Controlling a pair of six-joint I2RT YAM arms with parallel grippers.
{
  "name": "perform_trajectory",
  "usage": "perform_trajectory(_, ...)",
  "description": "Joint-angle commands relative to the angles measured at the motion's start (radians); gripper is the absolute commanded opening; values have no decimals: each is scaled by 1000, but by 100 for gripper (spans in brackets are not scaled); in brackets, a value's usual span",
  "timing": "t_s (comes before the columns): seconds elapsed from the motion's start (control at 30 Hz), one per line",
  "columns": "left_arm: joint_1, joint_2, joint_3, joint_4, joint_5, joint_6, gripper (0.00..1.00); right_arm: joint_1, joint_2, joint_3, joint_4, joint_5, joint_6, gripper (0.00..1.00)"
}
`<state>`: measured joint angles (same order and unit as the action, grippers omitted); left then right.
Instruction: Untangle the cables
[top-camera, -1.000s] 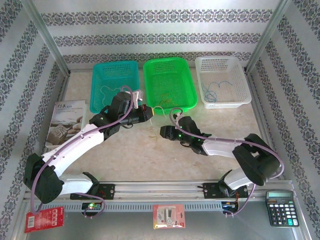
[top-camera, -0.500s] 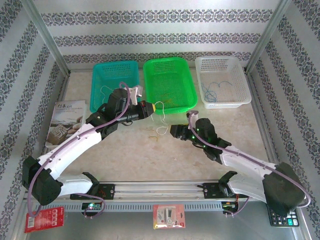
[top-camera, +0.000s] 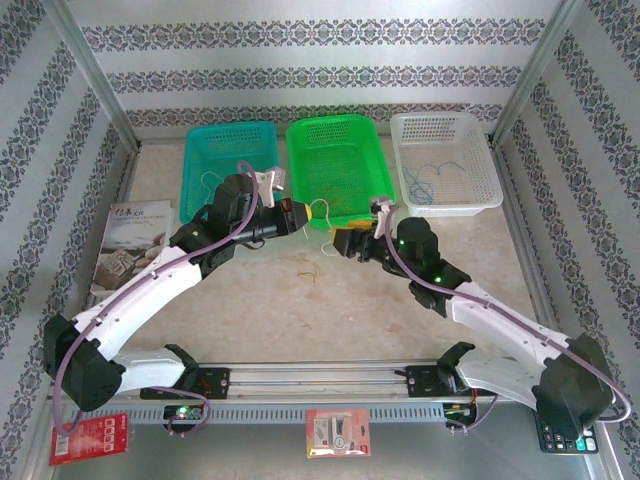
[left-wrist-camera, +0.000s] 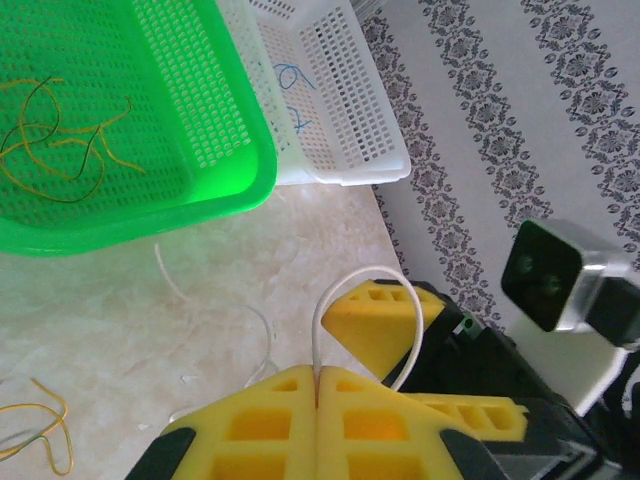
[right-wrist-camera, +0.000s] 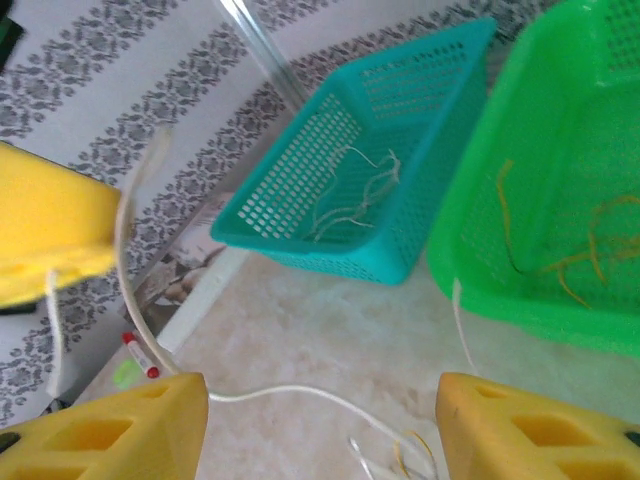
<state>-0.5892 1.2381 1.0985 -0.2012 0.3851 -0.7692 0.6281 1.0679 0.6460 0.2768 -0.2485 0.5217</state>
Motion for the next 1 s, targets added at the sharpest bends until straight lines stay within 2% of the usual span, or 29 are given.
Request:
perform_trajectory(0.0,-4,-6,41,10,3,-19,0,32,56,61,39,-25,-40,62)
perform_trajectory(0.23,-6,-14,58,7,5,-23,0,50,164,93,127,-21,-25,60)
perform_trajectory(0.73,-6,-32,76,20,7,-27,0,47,158,-10,169,19,-12,58)
perform_trajectory(0.97,-6,-38,80,23,8,-28,0,-6,200,-47,186,34,58,62)
